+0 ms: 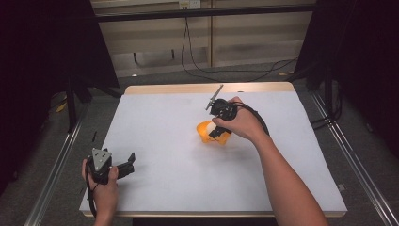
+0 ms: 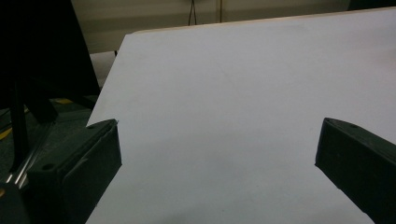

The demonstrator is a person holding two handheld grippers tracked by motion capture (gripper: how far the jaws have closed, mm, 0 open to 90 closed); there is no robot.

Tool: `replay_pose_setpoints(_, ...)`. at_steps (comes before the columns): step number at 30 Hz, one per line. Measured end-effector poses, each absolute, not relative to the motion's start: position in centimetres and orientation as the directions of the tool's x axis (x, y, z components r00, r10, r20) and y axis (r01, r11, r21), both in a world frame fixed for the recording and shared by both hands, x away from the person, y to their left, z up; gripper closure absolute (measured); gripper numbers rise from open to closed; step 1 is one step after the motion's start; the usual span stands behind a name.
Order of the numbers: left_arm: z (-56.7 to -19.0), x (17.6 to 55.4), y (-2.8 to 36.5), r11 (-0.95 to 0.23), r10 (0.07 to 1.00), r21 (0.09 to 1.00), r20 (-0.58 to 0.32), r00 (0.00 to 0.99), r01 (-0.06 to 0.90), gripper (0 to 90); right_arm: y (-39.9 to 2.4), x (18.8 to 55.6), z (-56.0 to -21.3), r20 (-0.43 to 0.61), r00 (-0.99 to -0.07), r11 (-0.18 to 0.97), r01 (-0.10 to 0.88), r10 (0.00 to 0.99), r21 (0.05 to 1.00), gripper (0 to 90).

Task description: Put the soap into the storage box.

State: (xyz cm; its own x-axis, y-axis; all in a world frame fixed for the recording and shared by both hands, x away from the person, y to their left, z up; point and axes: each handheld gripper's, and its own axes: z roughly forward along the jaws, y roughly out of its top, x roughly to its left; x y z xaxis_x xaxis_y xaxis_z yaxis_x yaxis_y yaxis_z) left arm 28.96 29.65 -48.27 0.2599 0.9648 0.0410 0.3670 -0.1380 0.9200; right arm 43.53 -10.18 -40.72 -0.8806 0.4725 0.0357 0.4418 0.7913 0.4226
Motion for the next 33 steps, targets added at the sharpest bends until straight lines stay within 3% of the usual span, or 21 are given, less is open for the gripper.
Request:
replay_pose_setpoints(12,-48.3,29.0,29.6,-0.139,0.966,0.920,0.044,0.257,0.367,0.1,-11.2,43.0,-39.8,0.039,-0.878,0.776,0.442,0.478,0.450,20.0)
replay_pose_setpoints(33,-48.3,28.9,29.6,-0.146,0.965,0.918,0.050,0.257,0.368,0.1,-14.4,41.6,-41.0,0.055,-0.851,0.737,0.482,0.522,0.474,20.0)
